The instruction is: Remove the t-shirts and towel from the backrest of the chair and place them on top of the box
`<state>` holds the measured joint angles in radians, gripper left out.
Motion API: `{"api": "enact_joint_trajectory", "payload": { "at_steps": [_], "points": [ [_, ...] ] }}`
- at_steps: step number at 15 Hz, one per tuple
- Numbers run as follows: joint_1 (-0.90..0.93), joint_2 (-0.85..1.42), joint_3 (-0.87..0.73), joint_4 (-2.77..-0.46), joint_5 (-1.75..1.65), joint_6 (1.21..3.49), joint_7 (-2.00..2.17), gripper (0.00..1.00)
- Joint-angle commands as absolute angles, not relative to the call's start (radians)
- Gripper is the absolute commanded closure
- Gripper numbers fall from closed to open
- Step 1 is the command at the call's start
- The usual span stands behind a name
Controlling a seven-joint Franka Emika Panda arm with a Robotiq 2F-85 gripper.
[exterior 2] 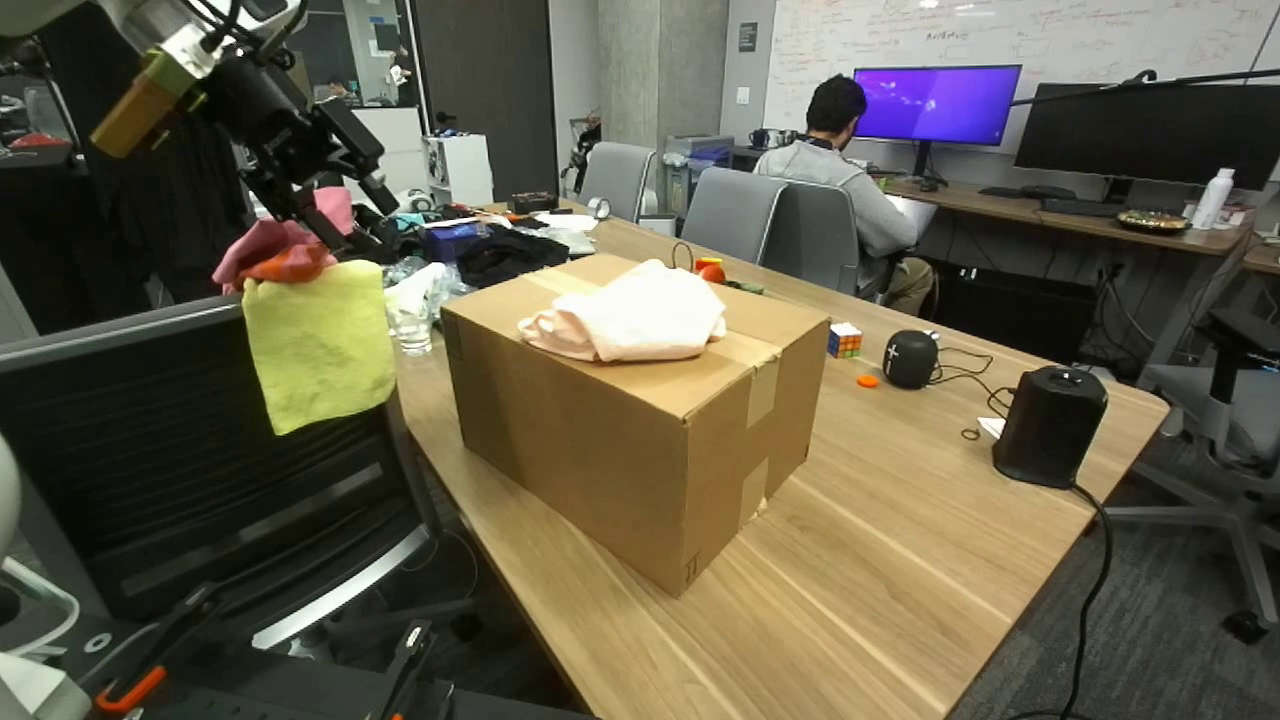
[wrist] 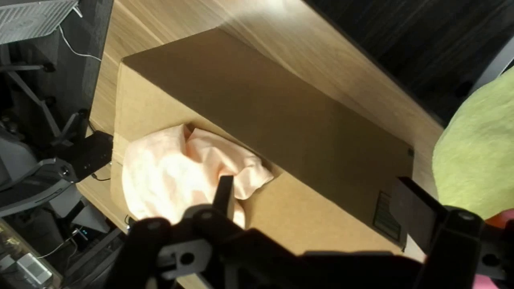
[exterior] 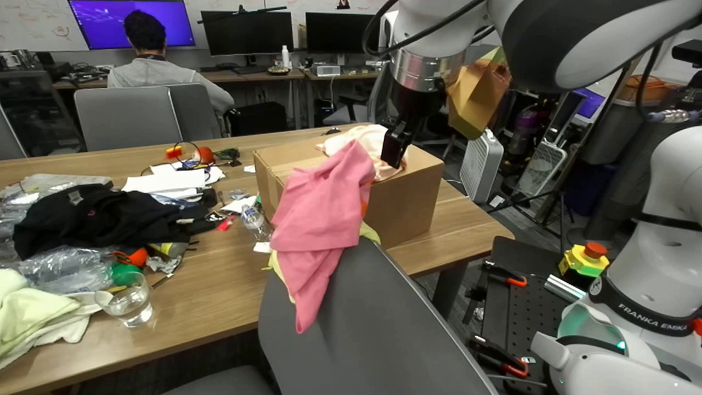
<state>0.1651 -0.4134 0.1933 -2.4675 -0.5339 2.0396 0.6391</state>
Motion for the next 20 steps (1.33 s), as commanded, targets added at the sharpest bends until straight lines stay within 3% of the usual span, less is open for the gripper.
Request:
{"api": "enact_joint_trajectory", "payload": {
  "at_steps": [1,10,20],
  "points": [
    [0.168,-0.441,0.22,-2.439,-0.423,1.972,0.509,0.0],
    [0.231,-0.506,0.217,-2.458,-0.133,2.008,0.234,0.0],
    [0.229,-0.58,0.25,-2.599,-0.107,2.326,0.245,0.0]
  ]
}}
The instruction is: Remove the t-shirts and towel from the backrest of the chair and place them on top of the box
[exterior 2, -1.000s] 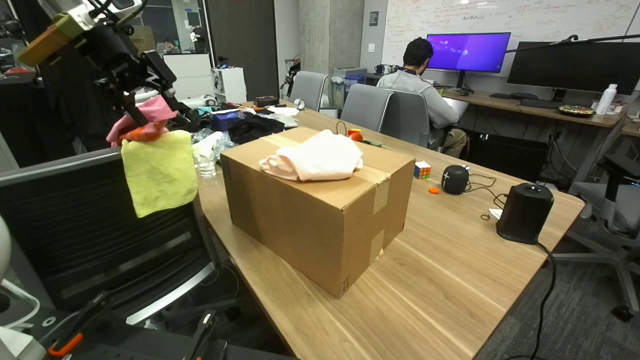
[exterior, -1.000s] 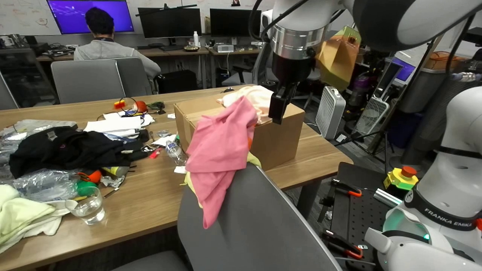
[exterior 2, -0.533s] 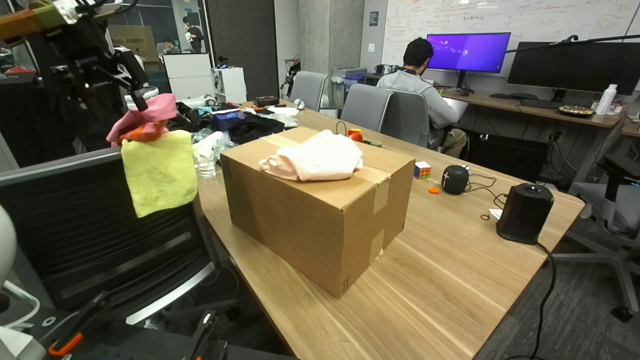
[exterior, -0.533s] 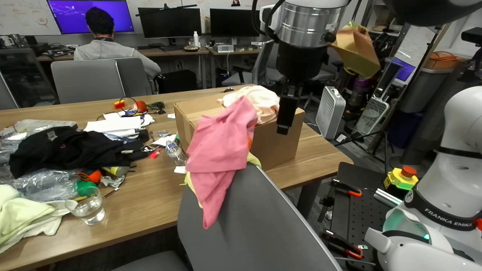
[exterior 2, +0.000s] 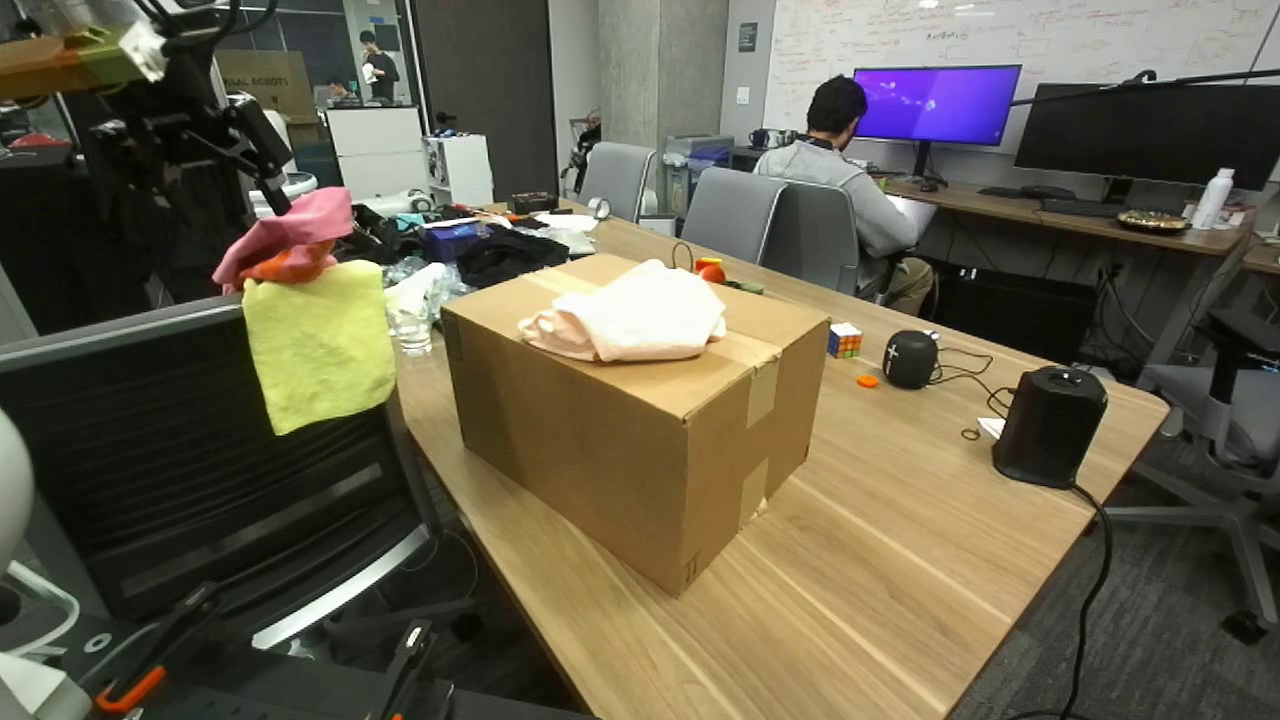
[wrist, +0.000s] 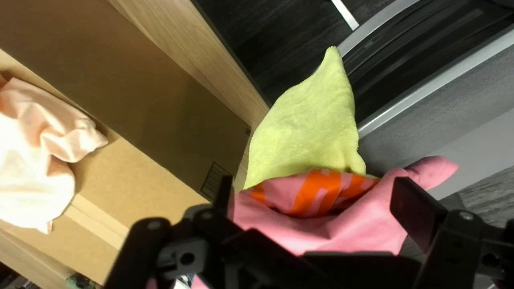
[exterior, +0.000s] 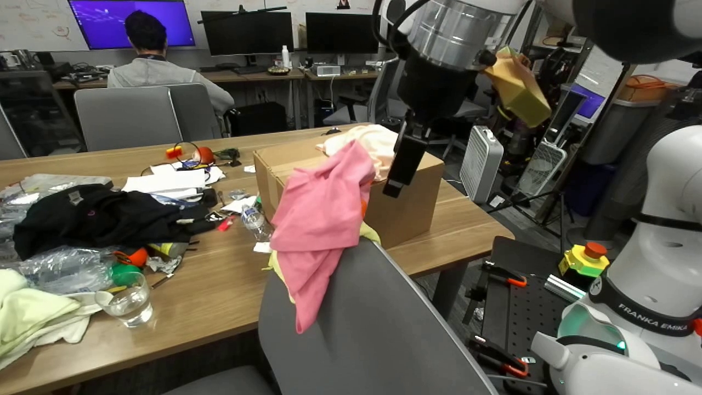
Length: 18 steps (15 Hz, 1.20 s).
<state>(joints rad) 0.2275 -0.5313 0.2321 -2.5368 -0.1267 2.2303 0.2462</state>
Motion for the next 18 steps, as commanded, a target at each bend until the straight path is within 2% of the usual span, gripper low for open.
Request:
{"api": "enact_joint_trajectory", "payload": {
  "at_steps": [1,10,18],
  "points": [
    [0.229,-0.583,0.256,-2.614,-0.107,2.357,0.249,0.0],
    [0.203,-0.597,0.337,-2.715,-0.133,2.598,0.315,0.0],
    [0.05,-0.585,0.487,-2.744,-0.218,2.807,0.457,0.0]
  ]
}}
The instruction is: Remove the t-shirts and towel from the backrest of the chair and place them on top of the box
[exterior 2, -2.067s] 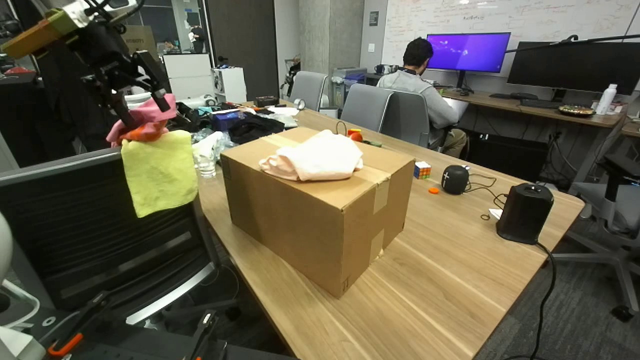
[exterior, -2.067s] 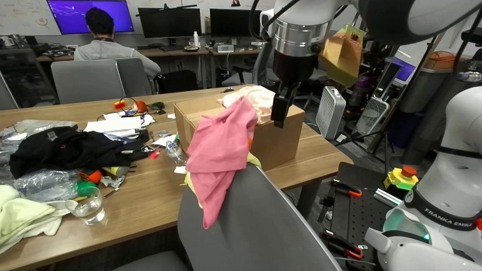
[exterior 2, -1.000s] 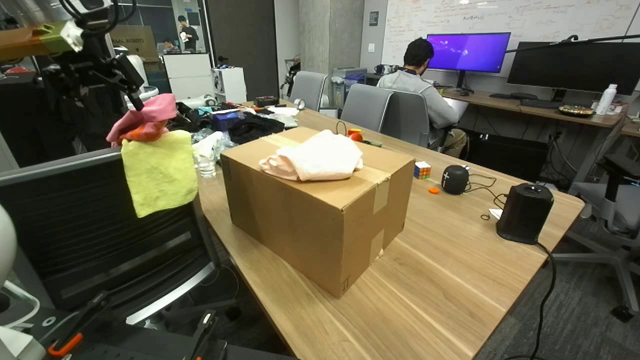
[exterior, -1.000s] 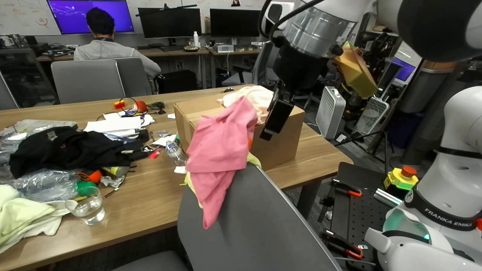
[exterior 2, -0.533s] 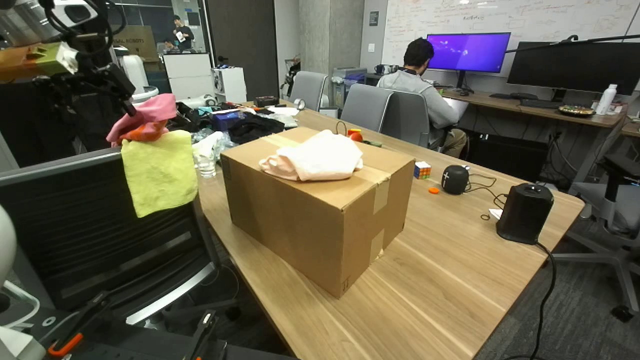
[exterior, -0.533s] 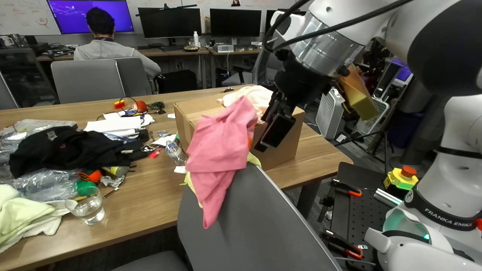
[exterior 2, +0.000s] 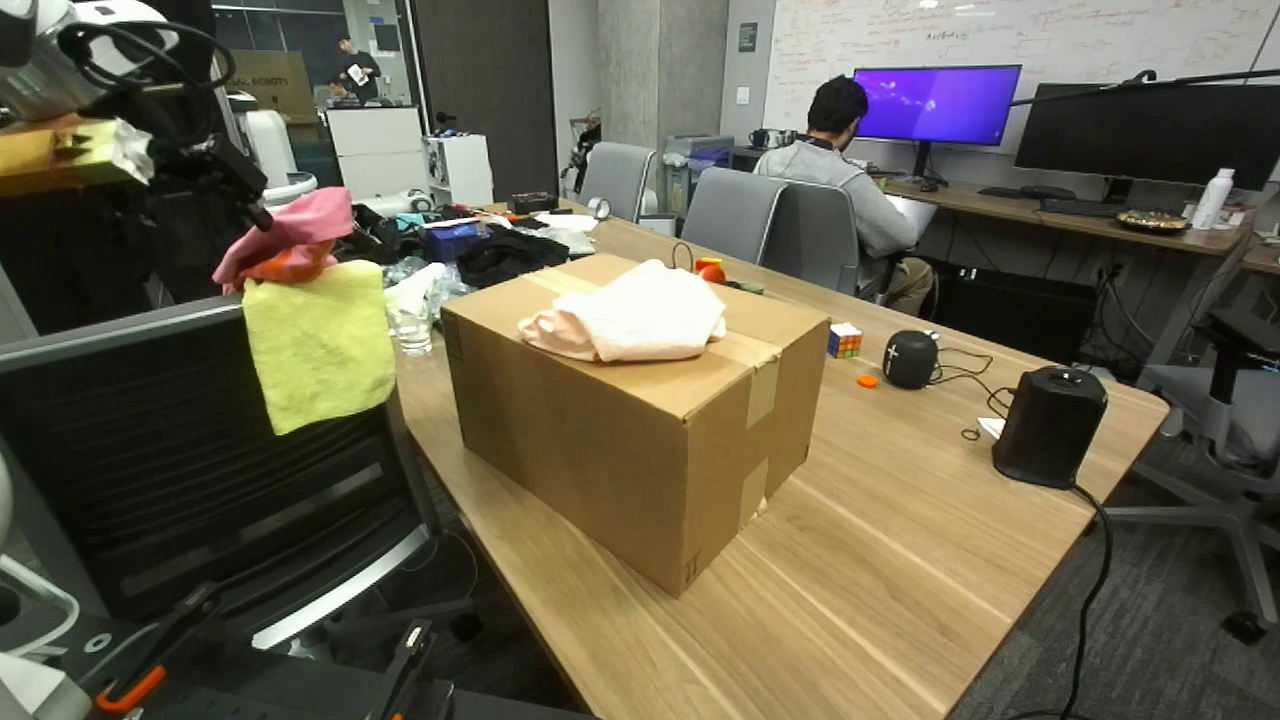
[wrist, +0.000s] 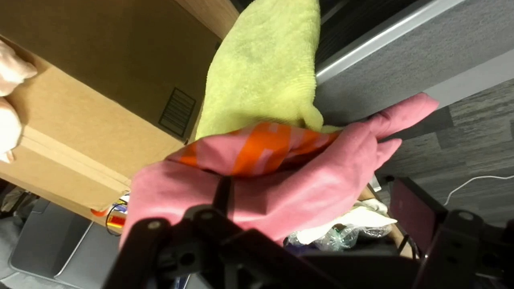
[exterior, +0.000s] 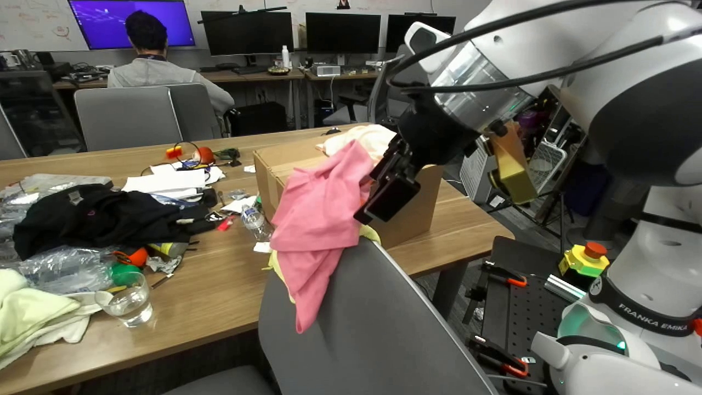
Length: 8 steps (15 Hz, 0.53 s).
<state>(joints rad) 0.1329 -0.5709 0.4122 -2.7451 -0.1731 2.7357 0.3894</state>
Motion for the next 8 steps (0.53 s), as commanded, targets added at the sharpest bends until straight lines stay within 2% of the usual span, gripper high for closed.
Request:
{"api": "enact_joint_trajectory", "payload": {
  "at_steps": [1,8],
  "points": [
    [0.017,-0.588,0.519,-2.748,-0.237,2.833,0.481,0.0],
    [-0.137,-0.584,0.674,-2.748,-0.338,2.9,0.612,0.0]
  ]
}}
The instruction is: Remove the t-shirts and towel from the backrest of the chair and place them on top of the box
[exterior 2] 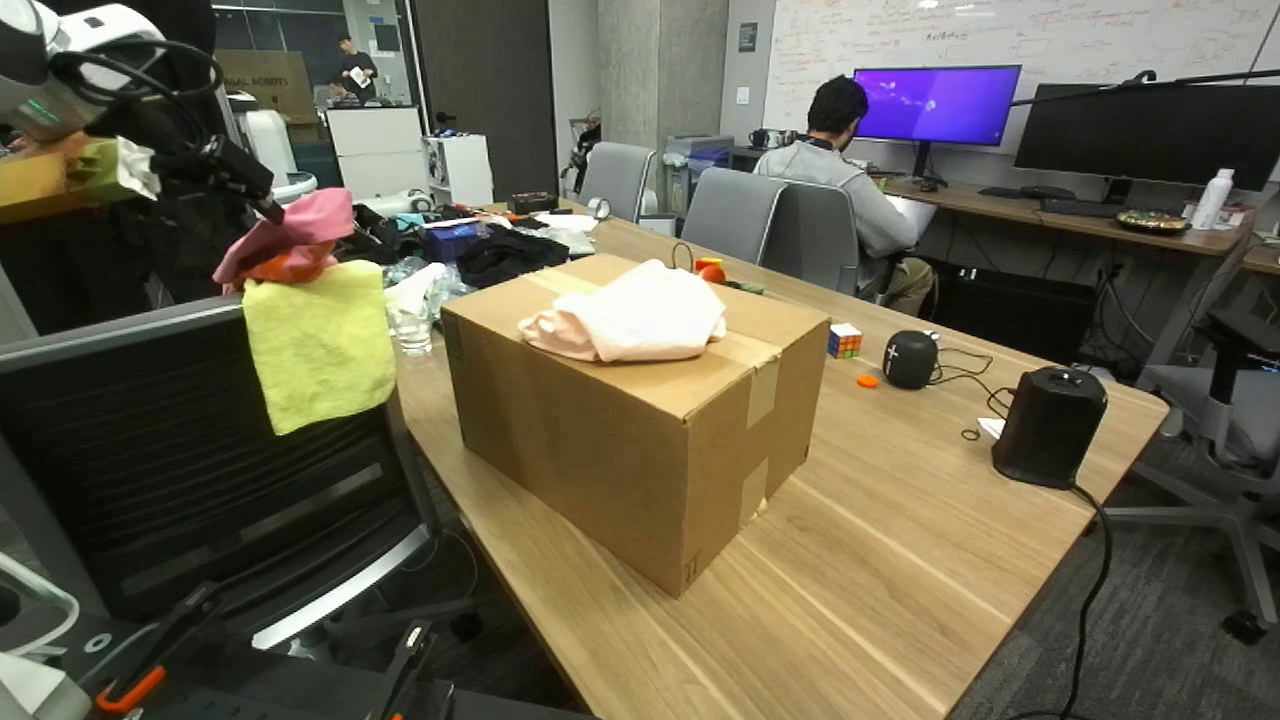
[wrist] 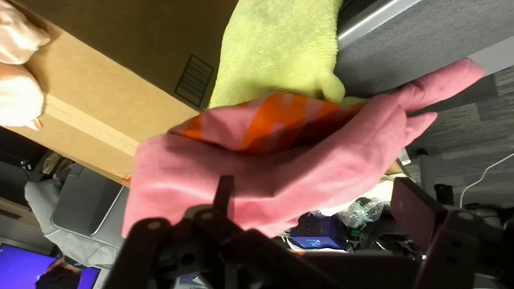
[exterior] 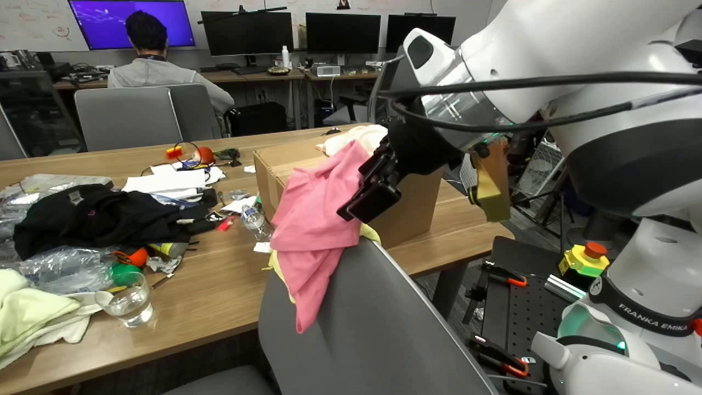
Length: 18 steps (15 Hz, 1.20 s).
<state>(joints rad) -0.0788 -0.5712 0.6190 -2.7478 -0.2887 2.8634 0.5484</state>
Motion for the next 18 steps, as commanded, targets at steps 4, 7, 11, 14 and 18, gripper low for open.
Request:
{"api": "enact_joint_trajectory", "payload": {
  "at_steps": [4,7,11,14,18],
  "points": [
    [-0.189,-0.584,0.729,-2.748,-0.385,2.899,0.659,0.0],
    [-0.219,-0.582,0.758,-2.748,-0.408,2.896,0.681,0.0],
    [-0.261,-0.584,0.781,-2.748,-0.428,2.897,0.705,0.42],
    [-0.288,-0.584,0.786,-2.748,-0.443,2.897,0.717,0.65],
    [-0.318,-0.587,0.782,-2.748,-0.45,2.898,0.726,0.95]
  ]
}}
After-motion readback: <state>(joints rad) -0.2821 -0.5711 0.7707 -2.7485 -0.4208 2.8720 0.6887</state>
